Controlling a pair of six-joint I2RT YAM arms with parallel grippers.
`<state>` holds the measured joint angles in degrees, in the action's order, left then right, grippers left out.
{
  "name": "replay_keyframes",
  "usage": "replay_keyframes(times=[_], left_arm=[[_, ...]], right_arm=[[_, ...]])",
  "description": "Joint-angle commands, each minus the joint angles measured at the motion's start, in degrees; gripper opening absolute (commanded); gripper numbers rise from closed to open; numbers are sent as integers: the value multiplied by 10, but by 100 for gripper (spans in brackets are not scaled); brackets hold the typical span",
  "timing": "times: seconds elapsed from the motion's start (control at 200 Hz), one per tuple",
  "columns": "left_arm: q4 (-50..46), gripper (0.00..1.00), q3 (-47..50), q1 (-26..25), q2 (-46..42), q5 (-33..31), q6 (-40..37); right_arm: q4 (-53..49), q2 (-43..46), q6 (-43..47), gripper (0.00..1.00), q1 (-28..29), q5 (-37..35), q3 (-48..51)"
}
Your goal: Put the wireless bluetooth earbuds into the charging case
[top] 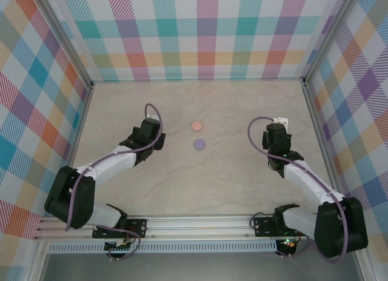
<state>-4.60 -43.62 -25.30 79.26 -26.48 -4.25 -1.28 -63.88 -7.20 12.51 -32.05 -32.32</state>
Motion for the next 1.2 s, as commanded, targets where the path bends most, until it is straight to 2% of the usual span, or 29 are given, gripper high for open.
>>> replay_keyframes(times=[0.0,0.15,0.32,0.405,0.505,0.715,1.05,1.12,1.175,1.195], left_arm=[[118,82,53,27,-30,-2,-46],[198,100,111,69,-37,12,-38],[288,100,159,116,-35,81,-28],[357,100,189,140,-31,149,-28],[436,100,217,159,-11,192,-29],[534,100,233,212,49,278,-1],[568,100,230,216,99,293,-6],[558,100,225,215,99,288,-3],[521,100,203,216,103,271,3],[515,100,199,216,105,257,10]], right_arm=[[95,-9,1,58,-26,74,30],[161,-23,6,65,-54,135,63],[247,-56,23,71,-73,190,88],[320,-79,33,72,-81,212,110],[337,-94,43,73,-88,246,106],[406,-124,68,74,-90,281,106],[485,-207,82,79,-93,285,103],[479,-228,73,85,-98,276,90],[466,-231,67,99,-106,288,84],[471,-234,66,100,-107,289,85]])
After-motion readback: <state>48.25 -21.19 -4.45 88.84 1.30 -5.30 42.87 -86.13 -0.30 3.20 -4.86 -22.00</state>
